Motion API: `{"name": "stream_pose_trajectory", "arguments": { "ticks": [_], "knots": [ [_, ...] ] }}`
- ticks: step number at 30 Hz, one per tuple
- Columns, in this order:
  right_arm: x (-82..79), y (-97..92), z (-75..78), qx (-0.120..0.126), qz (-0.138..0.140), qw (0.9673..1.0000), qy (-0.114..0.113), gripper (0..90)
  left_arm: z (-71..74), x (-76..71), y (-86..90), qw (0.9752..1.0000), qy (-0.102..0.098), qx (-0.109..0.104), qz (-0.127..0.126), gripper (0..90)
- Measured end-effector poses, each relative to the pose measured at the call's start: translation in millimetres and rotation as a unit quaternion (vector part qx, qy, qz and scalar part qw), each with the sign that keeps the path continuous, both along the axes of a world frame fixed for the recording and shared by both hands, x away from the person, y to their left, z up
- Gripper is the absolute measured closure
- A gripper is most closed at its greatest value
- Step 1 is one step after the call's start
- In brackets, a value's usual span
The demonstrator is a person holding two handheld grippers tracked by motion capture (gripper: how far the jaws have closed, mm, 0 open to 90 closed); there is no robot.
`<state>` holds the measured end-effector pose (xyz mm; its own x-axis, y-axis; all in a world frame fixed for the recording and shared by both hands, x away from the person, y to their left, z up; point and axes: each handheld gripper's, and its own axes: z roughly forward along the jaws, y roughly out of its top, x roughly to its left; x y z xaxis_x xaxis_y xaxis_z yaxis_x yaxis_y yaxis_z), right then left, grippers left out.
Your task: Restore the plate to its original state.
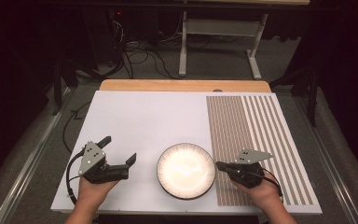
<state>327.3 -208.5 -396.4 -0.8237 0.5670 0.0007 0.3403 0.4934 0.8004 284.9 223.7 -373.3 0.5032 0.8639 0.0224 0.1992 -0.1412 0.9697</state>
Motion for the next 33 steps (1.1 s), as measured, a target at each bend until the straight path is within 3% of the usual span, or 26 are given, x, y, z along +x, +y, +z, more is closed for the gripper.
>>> {"name": "stream_pose_trajectory", "arguments": {
  "ticks": [7, 17, 18, 20, 22, 23, 24, 25, 26, 27, 28, 29, 30, 33],
  "knots": [
    [-2.2, -13.8, 4.2, 0.01, -0.02, 0.9996, -0.014, 83.3, -1.2, 0.8, -1.1, 1.0, 0.004, -0.001, -0.003, 0.7],
    [-9.1, -34.2, 14.0, 0.042, -0.06, 0.9967, -0.034, 62.1, -1.8, 1.1, -0.4, 1.0, 0.008, -0.004, -0.005, 0.7],
    [-11.3, -36.8, 16.5, 0.05, -0.071, 0.9955, -0.039, 54.6, -2.6, 1.4, -0.3, 0.9999, 0.009, -0.006, -0.005, 0.6],
    [-11.9, -37.6, 17.2, 0.053, -0.074, 0.995, -0.041, 52.0, -3.3, 1.8, 0.1, 0.9999, 0.011, -0.007, -0.006, 0.7],
    [-14.2, -40.3, 20.0, 0.065, -0.084, 0.9932, -0.047, 41.2, -4.4, 2.4, -0.2, 0.9998, 0.014, -0.009, -0.007, 0.6],
    [-14.2, -40.3, 20.0, 0.065, -0.084, 0.9932, -0.047, 41.2, -5.0, 2.8, -0.3, 0.9998, 0.015, -0.006, -0.009, 0.6],
    [-14.9, -41.7, 21.1, 0.072, -0.09, 0.9918, -0.055, 30.7, -5.6, 3.5, -0.8, 0.9998, 0.018, -0.007, -0.011, 0.6],
    [-14.9, -41.7, 21.1, 0.072, -0.09, 0.9918, -0.055, 30.7, -5.6, 3.5, -0.8, 0.9998, 0.018, -0.007, -0.011, 0.7],
    [-15.3, -43.0, 21.8, 0.079, -0.097, 0.9902, -0.061, 20.8, -4.9, 3.3, -0.5, 0.9998, 0.017, -0.007, -0.011, 0.6],
    [-15.3, -43.0, 21.8, 0.079, -0.097, 0.9902, -0.061, 20.8, -4.9, 3.3, -0.5, 0.9998, 0.017, -0.007, -0.011, 0.5],
    [-14.8, -44.0, 21.9, 0.088, -0.106, 0.9881, -0.069, 12.1, -3.6, 2.2, -0.4, 0.9998, 0.015, -0.009, -0.011, 0.3],
    [-14.8, -44.0, 21.9, 0.088, -0.106, 0.9881, -0.069, 12.1, -3.6, 2.2, -0.4, 0.9998, 0.015, -0.009, -0.011, 0.2],
    [-13.8, -44.6, 21.4, 0.097, -0.115, 0.9858, -0.074, 0.9, -3.3, 1.5, -0.6, 0.9998, 0.015, -0.009, -0.011, 0.2],
    [-12.7, -45.6, 20.9, 0.097, -0.128, 0.9834, -0.085, 0.5, -3.9, 1.0, -0.8, 0.9998, 0.018, -0.009, -0.01, 0.2]
  ]
}}
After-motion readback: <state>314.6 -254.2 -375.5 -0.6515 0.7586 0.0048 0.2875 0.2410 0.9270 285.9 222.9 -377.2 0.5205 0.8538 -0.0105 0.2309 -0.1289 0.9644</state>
